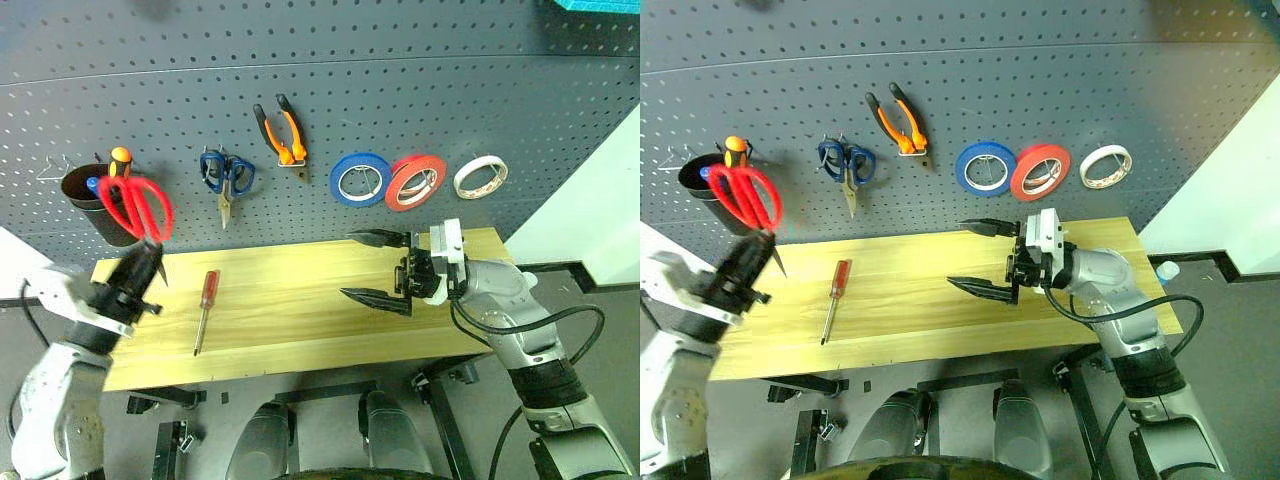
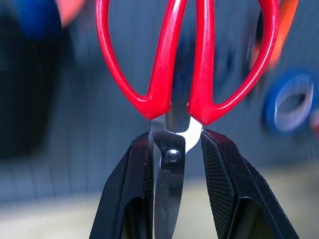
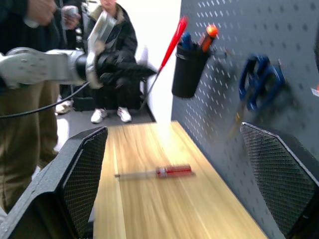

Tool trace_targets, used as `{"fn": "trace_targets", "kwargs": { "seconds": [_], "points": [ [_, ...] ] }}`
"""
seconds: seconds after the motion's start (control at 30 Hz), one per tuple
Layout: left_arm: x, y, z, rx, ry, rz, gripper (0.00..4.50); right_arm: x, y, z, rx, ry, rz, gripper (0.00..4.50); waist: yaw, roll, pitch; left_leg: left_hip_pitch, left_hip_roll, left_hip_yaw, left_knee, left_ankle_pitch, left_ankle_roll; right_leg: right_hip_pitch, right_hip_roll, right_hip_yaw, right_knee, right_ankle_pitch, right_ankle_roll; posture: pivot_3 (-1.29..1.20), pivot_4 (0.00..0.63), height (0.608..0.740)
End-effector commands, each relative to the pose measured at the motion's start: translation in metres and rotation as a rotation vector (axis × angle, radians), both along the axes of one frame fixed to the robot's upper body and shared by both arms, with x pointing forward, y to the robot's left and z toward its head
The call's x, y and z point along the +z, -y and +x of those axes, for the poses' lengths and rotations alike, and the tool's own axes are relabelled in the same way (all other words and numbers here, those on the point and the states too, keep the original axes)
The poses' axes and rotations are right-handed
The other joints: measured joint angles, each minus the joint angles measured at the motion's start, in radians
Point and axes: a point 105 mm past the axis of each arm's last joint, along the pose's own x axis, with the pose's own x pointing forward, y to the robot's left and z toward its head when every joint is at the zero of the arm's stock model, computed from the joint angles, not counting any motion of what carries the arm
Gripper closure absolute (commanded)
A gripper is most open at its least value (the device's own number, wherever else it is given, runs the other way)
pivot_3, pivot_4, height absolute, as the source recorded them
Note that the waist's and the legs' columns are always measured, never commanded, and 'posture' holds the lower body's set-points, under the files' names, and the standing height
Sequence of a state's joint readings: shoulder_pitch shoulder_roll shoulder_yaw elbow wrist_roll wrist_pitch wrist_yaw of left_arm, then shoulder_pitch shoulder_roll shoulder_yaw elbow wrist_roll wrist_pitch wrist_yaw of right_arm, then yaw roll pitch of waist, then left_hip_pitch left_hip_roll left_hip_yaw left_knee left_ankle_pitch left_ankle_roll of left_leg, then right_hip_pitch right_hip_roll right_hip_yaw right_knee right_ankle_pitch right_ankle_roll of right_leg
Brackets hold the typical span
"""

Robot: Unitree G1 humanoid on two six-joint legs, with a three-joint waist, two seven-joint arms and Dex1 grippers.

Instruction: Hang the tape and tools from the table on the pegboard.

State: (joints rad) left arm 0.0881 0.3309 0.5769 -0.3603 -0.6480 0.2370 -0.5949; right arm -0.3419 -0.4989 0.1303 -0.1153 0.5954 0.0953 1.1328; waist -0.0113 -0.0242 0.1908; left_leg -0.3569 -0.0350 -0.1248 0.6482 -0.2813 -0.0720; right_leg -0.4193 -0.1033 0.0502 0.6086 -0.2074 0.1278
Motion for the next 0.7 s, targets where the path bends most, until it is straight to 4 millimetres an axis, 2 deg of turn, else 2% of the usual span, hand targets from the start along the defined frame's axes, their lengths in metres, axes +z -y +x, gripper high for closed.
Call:
{"fn": "trace_targets", "kwargs": {
  "seconds": [0.03,0.1,0.27,0.53,0.7],
  "points": [
    [0.034,-0.006,0.009,0.042,0.137,0.061,3.46,0.024,-0.005,-0.002,0.02,0.064,0.063,0.0,-0.001,-0.002,-0.001,0.0,0.0,0.0,0.0,0.0,0.0,0.0,0.0,0.0,0.0,0.0,0.0,0.0,0.092,0.74],
    [0.035,-0.002,0.02,0.033,0.13,0.112,3.46,0.026,-0.007,0.0,0.019,0.075,0.07,0.0,-0.003,-0.003,-0.005,0.0,0.0,0.0,0.0,0.0,0.0,0.0,0.0,0.0,0.0,0.001,0.001,0.0,0.086,0.74],
    [0.02,0.01,0.046,0.036,0.064,0.262,3.46,0.028,-0.009,0.001,0.011,0.084,0.076,0.0,-0.006,-0.003,-0.009,0.001,0.0,0.001,-0.001,0.0,0.0,0.0,0.0,0.0,-0.001,0.002,0.003,-0.01,0.08,0.74],
    [0.003,0.02,0.071,0.012,-0.008,0.344,3.46,0.027,-0.005,0.003,-0.024,0.093,0.07,0.0,-0.008,-0.004,-0.011,0.001,0.0,0.001,-0.001,0.0,0.0,0.0,0.0,0.0,-0.001,0.003,0.003,-0.03,0.074,0.74],
    [-0.017,0.017,0.083,0.018,-0.087,0.411,3.46,0.027,-0.003,0.005,-0.046,0.103,0.061,0.0,-0.009,-0.003,-0.012,0.001,0.0,0.001,-0.001,0.0,0.0,0.0,0.0,0.0,-0.001,0.003,0.004,-0.04,0.073,0.74]
  ]
}}
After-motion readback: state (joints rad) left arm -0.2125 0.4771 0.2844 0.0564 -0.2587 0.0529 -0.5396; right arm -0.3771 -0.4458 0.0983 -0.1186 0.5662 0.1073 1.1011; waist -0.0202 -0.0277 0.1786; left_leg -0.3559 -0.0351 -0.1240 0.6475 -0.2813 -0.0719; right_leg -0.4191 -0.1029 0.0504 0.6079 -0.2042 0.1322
